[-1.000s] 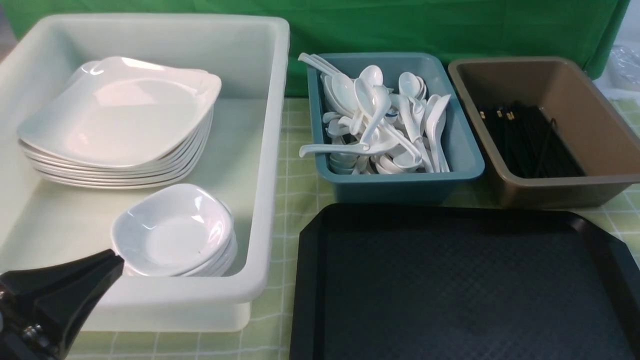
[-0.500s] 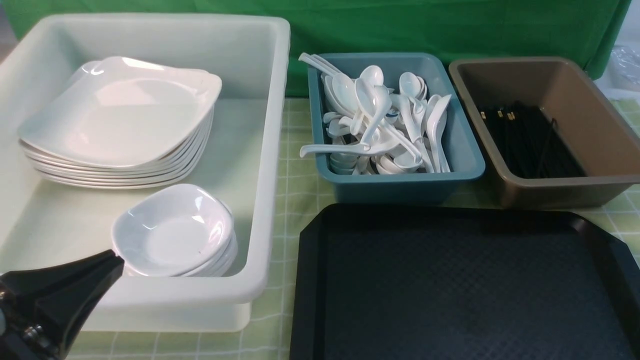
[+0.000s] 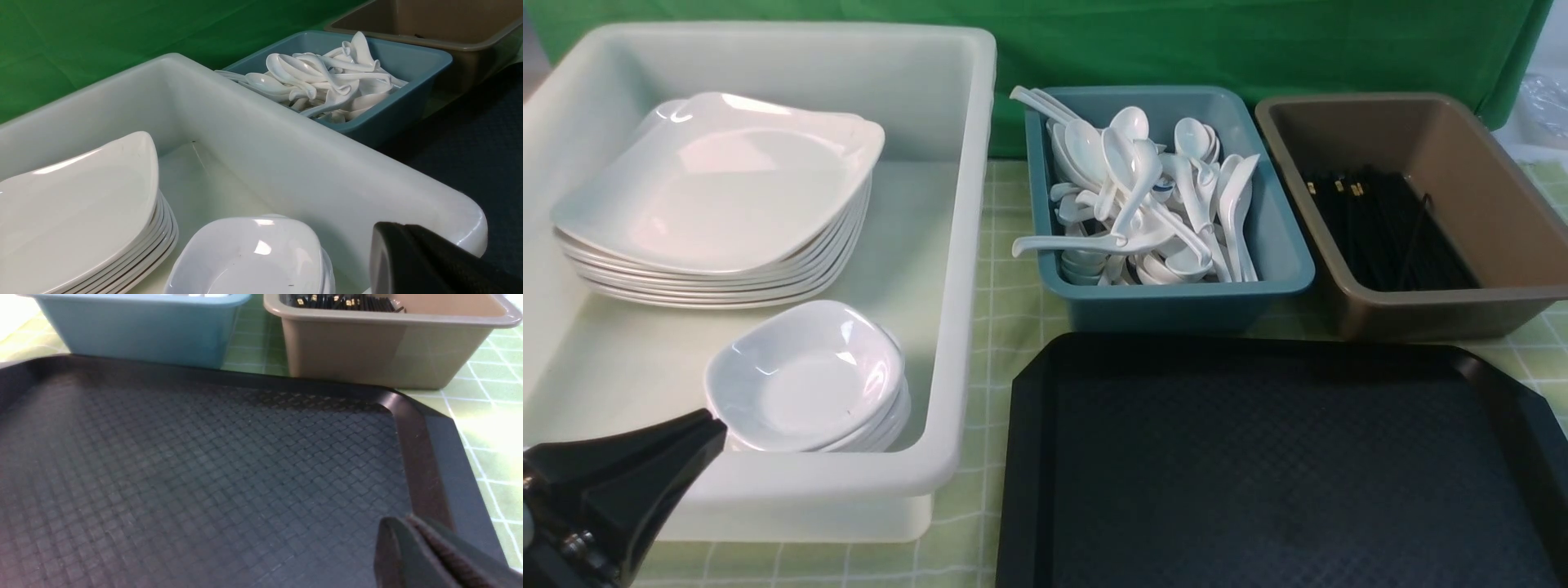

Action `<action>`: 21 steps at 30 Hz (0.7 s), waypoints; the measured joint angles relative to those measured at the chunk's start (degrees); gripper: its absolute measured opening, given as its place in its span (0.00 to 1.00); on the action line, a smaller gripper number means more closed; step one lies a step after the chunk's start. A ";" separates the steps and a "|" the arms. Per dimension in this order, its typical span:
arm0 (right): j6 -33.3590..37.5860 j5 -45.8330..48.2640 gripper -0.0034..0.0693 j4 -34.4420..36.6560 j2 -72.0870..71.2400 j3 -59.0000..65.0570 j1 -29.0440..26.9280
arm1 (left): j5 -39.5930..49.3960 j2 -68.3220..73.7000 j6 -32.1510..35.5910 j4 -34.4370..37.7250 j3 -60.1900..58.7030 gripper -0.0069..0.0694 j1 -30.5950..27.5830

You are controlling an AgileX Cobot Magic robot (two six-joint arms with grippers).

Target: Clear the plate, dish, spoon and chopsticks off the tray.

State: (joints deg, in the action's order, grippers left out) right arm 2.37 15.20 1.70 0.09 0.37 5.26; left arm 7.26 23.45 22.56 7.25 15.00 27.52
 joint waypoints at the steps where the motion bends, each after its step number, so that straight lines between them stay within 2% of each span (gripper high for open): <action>1: 0.00 0.00 0.11 0.00 0.00 0.00 0.00 | 0.00 0.00 0.00 0.00 0.00 0.10 0.00; 10: 0.00 0.00 0.16 -0.06 -0.02 0.00 0.00 | -0.05 0.00 0.00 -0.08 0.00 0.10 0.00; 14: -0.09 0.05 0.17 -0.06 -0.02 0.00 0.00 | -1.25 -2.34 -0.22 -2.71 -0.07 0.10 -0.42; 17: -0.04 0.05 0.17 -0.06 -0.02 0.00 0.00 | -4.10 -6.20 -3.07 -2.58 -0.38 0.10 -3.39; 21: -0.04 0.05 0.18 -0.06 -0.02 0.00 0.00 | -6.25 -14.39 -7.64 -2.25 -2.31 0.10 -12.62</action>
State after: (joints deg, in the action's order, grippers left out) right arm 2.34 15.25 1.64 0.07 0.37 5.26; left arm 1.02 9.06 14.92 5.00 12.69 14.91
